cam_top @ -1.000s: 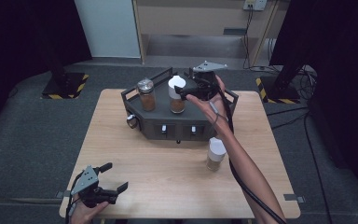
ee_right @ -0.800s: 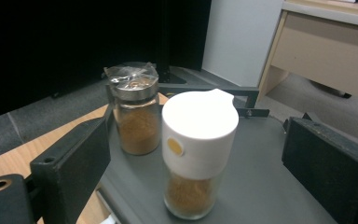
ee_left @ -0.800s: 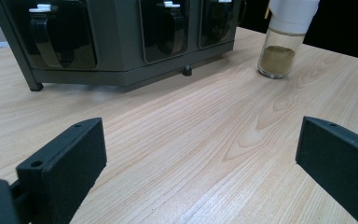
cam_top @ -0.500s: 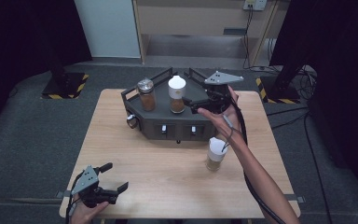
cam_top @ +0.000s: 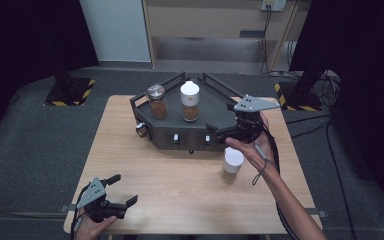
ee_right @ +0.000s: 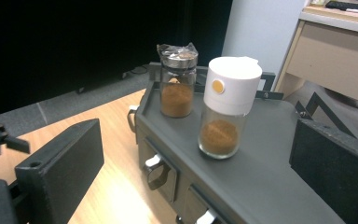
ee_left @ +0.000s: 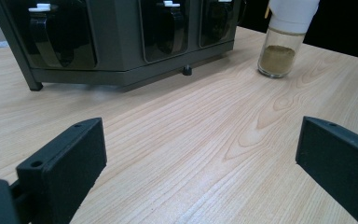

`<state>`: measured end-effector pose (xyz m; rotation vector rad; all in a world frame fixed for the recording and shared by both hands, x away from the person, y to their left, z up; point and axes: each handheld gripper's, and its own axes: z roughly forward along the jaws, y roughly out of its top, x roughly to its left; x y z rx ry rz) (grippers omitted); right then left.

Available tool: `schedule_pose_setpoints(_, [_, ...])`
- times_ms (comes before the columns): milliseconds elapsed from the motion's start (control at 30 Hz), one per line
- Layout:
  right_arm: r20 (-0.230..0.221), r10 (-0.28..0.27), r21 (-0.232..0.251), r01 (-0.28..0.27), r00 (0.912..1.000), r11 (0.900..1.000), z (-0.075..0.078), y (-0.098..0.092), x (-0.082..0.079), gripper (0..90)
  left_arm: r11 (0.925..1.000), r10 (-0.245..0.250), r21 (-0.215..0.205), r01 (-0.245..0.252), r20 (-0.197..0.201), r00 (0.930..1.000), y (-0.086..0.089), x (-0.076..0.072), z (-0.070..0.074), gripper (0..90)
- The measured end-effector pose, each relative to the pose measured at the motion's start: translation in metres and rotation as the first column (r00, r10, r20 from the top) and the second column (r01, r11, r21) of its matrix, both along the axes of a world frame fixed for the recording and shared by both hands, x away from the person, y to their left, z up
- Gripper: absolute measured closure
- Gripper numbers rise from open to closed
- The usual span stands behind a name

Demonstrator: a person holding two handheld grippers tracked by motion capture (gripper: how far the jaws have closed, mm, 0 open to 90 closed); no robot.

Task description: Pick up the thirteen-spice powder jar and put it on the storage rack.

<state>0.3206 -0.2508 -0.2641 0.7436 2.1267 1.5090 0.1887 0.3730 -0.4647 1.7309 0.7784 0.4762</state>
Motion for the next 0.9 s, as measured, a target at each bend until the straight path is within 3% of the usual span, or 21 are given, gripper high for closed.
schedule_pose_setpoints(600, [0.017, -0.014, 0.038, 0.014, 0.9998, 0.999, -0.024, -0.050, -0.061, 1.9, 1.0000, 0.002, -0.003, -0.002, -0.002, 1.0000, 0.000, 0.000, 0.000, 0.5])
schedule_pose_setpoints(900, [-0.002, -0.076, 0.050, 0.076, 0.9971, 0.996, -0.050, -0.077, -0.091, 1.9, 1.0000, 0.002, -0.006, -0.002, -0.002, 1.0000, 0.001, 0.000, -0.001, 0.5])
